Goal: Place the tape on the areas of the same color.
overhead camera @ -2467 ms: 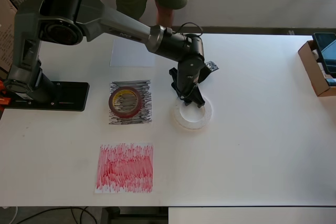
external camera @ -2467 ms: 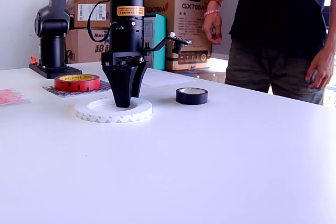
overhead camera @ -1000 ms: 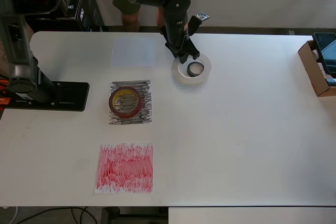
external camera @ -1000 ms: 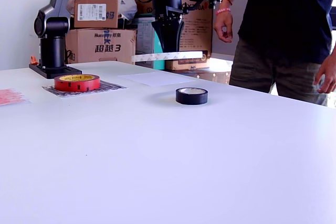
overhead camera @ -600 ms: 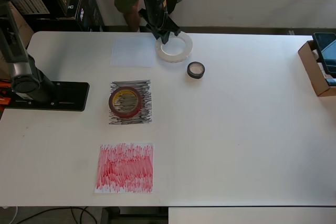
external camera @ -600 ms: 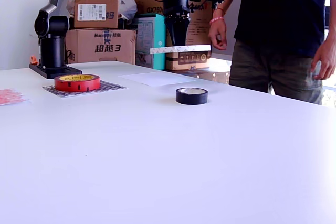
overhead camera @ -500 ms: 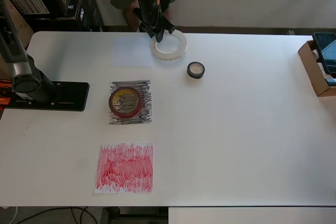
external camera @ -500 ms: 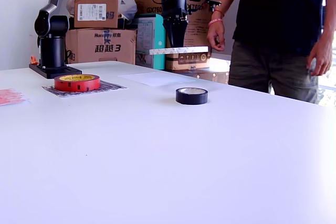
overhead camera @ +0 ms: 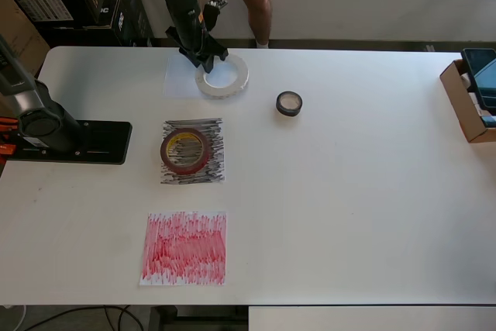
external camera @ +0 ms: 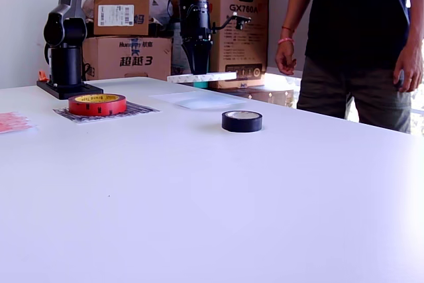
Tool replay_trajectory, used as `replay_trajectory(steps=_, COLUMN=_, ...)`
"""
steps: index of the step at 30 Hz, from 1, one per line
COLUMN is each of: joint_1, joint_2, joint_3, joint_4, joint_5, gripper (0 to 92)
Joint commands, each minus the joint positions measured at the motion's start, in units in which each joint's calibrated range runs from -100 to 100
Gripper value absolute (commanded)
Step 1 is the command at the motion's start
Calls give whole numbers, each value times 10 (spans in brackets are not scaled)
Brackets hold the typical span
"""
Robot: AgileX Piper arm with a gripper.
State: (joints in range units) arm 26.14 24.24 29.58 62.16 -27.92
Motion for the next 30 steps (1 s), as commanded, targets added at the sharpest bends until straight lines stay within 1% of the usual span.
replay_trajectory(steps=1, joint_1=9, joint_2=2, joint_3=21, joint_4=0, joint_5=-4, gripper=73)
replay_trajectory(steps=5, joint_1=19, joint_2=2, joint_3=22, joint_4=-19, joint_5=-4, gripper=73)
replay_trajectory(steps=10, joint_1=31, joint_2=2, joint_3=26, joint_4=-22, joint_5=-4, gripper=73)
replay_trajectory(steps=17, joint_1=54, joint_2=2, joint_3=76, joint_4=-28, joint_5=-3, gripper=73)
replay_trajectory(steps=23, joint_1=52, joint_2=2, joint_3=137, joint_4=-132, joint_5=-3, gripper=73)
replay_trajectory(steps=30, joint_1=51, joint_2=2, joint_3=141, joint_4=-137, joint_5=-4, gripper=73)
